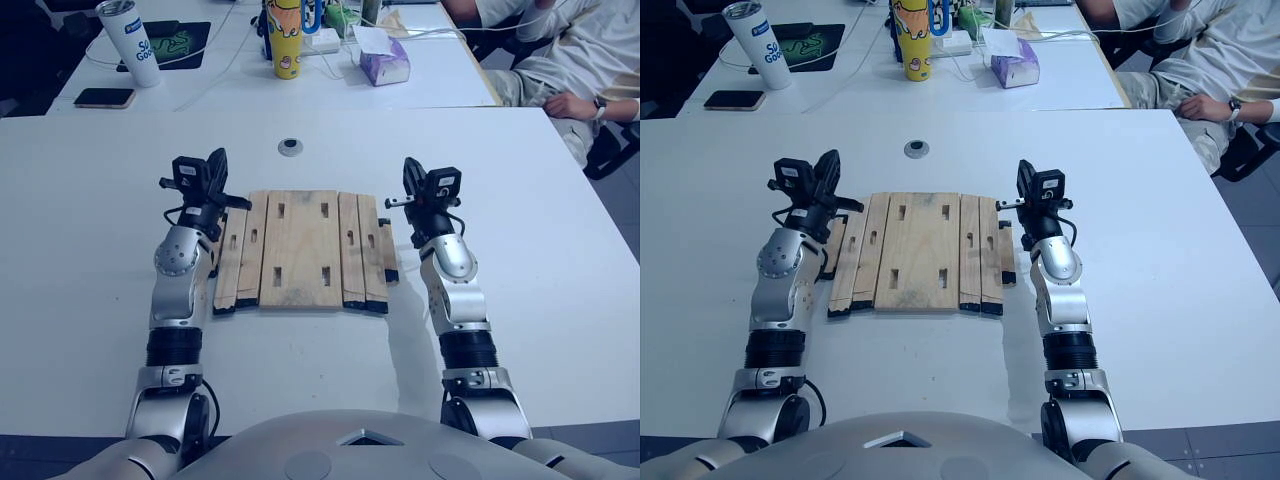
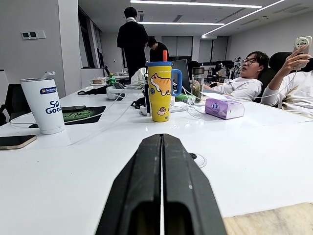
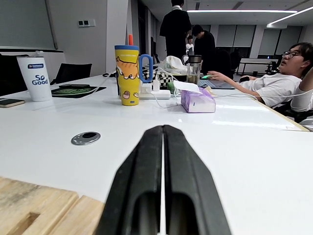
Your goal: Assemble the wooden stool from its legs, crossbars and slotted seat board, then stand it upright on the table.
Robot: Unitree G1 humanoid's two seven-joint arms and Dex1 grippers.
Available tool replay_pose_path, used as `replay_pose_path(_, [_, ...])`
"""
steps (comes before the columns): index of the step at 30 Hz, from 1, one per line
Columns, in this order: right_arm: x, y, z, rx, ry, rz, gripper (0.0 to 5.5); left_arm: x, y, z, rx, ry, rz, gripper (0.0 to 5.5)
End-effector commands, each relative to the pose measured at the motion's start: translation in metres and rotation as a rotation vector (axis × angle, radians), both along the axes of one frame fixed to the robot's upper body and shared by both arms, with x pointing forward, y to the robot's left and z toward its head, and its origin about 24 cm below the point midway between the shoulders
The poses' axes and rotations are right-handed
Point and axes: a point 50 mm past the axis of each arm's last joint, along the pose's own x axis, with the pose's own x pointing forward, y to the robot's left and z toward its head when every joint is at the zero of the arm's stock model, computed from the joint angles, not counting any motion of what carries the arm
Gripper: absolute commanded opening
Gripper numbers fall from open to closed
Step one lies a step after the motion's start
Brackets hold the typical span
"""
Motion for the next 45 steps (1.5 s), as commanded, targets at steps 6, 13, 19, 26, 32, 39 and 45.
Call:
replay_pose_path(6, [0.0,-0.002,0.001,-0.005,0.001,-0.009,0.01,-0.003,0.001,-0.001,0.019,0.018,-0.013,0.0])
replay_pose_path(13, [-0.001,-0.001,-0.001,-0.004,0.007,-0.011,0.01,-0.005,0.014,-0.002,0.009,0.063,-0.026,0.0])
replay_pose_path(19, [-0.002,-0.005,-0.002,-0.005,0.011,-0.03,0.01,-0.027,0.027,-0.004,-0.008,0.233,-0.305,0.0])
replay_pose_path(26, [-0.006,-0.005,-0.005,0.002,0.011,-0.052,0.01,-0.053,0.065,-0.007,0.104,0.422,-0.416,0.0])
replay_pose_path(32, [-0.009,-0.005,-0.006,0.005,0.013,-0.072,0.0,-0.079,0.083,-0.022,0.157,0.57,-0.482,0.49])
replay_pose_path(39, [-0.015,-0.004,-0.012,0.017,0.025,-0.107,0.0,-0.074,0.094,-0.021,0.203,0.556,-0.419,1.48])
replay_pose_path(45, [-0.014,-0.002,-0.011,-0.002,0.009,-0.102,0.0,-0.069,0.086,-0.023,0.209,0.536,-0.403,2.4])
